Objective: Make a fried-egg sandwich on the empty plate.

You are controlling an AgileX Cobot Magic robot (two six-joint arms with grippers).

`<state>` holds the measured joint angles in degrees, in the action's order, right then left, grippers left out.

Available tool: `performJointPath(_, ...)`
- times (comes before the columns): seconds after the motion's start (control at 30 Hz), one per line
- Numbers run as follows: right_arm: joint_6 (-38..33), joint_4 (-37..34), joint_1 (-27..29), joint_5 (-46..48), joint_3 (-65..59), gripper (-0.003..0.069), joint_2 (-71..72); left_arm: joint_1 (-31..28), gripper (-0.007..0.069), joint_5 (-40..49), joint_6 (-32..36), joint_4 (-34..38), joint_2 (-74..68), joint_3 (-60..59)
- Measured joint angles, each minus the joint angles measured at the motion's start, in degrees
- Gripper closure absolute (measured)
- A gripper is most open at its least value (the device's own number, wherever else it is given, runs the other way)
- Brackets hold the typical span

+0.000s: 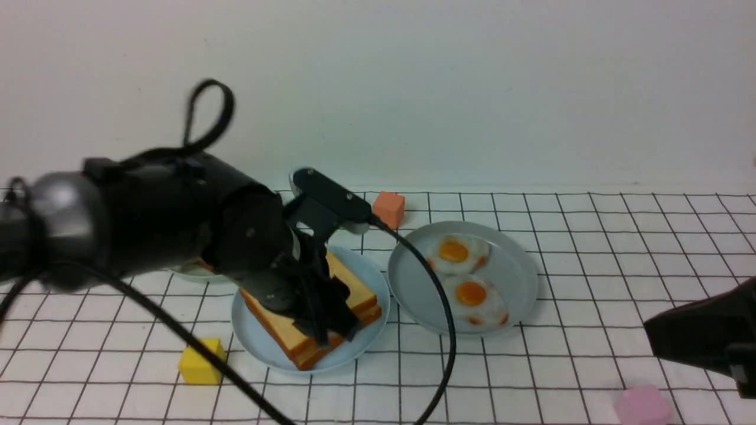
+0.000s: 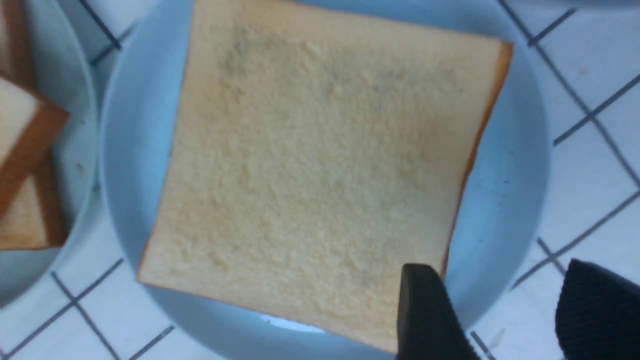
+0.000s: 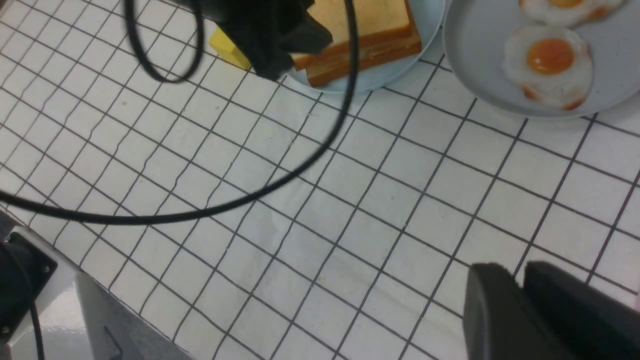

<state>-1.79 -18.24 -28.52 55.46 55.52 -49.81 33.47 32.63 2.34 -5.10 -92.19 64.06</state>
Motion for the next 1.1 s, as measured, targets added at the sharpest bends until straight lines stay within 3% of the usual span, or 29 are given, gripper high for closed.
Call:
performJointPath(0.13,0.3,0.0,0.0,0.1,0.0,0.0545,2.0,2.3,0.0468,0.1,-2.0,1.1,12.2,-0.5)
performJointPath(0.2,1.8,0.9,0.0,1.1,0.0,0.0543,5.3,4.6,0.0617,-1.3,-2.3,2.4,23.9,-3.2)
performJointPath(0.23,2.6,2.0,0.0,1.9,0.0,0.0543,7.1,5.2,0.0638,-2.2,-3.1,3.2,29.3,-5.1)
performJointPath(0.5,12.2,13.7,0.0,13.3,0.0,0.0578,17.6,5.4,0.0638,-12.5,-6.4,10.8,61.2,-29.3)
performJointPath(0.57,14.1,17.2,0.0,15.6,-1.1,0.0643,22.1,5.4,0.0638,-19.5,-6.8,12.1,74.1,-40.0)
performJointPath(0.73,16.4,18.2,0.0,15.7,-5.4,0.067,28.6,5.4,0.0638,-25.8,-7.1,12.2,87.2,-52.2)
performJointPath(1.1,19.7,18.2,0.0,-3.8,-20.4,0.0666,35.2,5.4,0.0638,-25.6,-7.2,12.1,92.8,-59.5)
